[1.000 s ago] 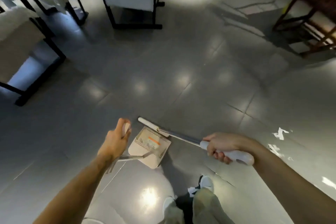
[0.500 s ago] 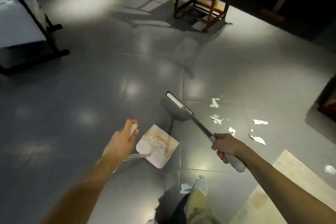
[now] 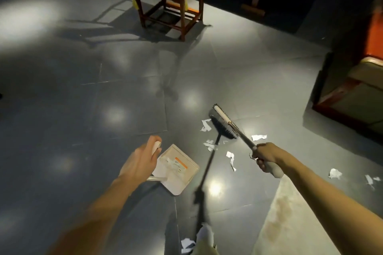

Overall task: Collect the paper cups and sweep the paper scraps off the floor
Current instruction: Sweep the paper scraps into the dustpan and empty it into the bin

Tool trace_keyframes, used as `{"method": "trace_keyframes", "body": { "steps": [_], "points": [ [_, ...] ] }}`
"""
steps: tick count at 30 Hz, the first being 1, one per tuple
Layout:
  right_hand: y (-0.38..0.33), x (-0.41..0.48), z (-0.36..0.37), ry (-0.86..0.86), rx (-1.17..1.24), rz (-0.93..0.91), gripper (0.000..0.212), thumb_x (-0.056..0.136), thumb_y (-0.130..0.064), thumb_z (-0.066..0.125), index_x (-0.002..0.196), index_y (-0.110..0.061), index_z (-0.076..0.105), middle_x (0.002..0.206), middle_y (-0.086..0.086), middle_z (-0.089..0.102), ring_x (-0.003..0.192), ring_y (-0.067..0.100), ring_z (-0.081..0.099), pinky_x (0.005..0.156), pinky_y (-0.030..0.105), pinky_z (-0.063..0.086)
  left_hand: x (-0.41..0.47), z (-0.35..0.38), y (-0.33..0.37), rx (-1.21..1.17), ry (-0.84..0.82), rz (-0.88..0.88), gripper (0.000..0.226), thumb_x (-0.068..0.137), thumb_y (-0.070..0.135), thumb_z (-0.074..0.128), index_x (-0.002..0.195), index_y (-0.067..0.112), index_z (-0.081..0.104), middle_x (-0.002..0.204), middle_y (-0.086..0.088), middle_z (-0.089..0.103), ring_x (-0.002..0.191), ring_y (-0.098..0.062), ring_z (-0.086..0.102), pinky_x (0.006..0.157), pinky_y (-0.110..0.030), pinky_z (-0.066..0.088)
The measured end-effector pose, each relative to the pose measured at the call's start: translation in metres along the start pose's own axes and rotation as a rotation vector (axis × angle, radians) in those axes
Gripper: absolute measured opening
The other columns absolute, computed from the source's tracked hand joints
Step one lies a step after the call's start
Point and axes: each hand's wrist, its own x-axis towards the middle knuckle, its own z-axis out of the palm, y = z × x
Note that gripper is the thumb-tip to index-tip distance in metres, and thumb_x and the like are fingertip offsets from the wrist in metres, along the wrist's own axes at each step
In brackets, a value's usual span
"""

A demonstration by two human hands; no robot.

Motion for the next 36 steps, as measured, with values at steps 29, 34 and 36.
{"method": "trace_keyframes", "body": {
  "steps": [29,34,36],
  "points": [
    [-0.049,-0.076,-0.039,-0.286,0.135,0.254,0.053,0.084,0.000,0.041,0.133,-0.019,0.047,0.041,-0.001,0.038,0.029,0.007,0.031,0.034,0.011,0.026,0.164,-0.008,0.044,-0.153,-0.126,0.169,0.015,0.098,0.032,0.043,0.094,0.044,0.034,0.080,-0.005,0.056,0.065,-0.019,0.053,0.051,-0.030,0.038],
    [-0.023,-0.057,-0.078,-0.169,0.202,0.232,0.052,0.083,0.002,0.044,0.134,-0.009,0.047,0.039,0.001,0.040,0.029,0.009,0.033,0.035,0.012,0.030,0.155,0.003,0.067,-0.170,-0.156,0.180,0.010,0.098,0.033,0.041,0.095,0.041,0.036,0.084,-0.006,0.057,0.069,-0.021,0.055,0.059,-0.033,0.043],
    [-0.009,-0.047,-0.091,-0.111,0.187,0.211,0.046,0.083,0.004,0.045,0.128,-0.004,0.050,0.038,0.002,0.040,0.029,0.010,0.034,0.035,0.013,0.032,0.150,0.009,0.079,-0.164,-0.177,0.193,0.008,0.099,0.033,0.041,0.097,0.039,0.037,0.083,-0.005,0.056,0.066,-0.019,0.053,0.054,-0.029,0.040]
  ]
}}
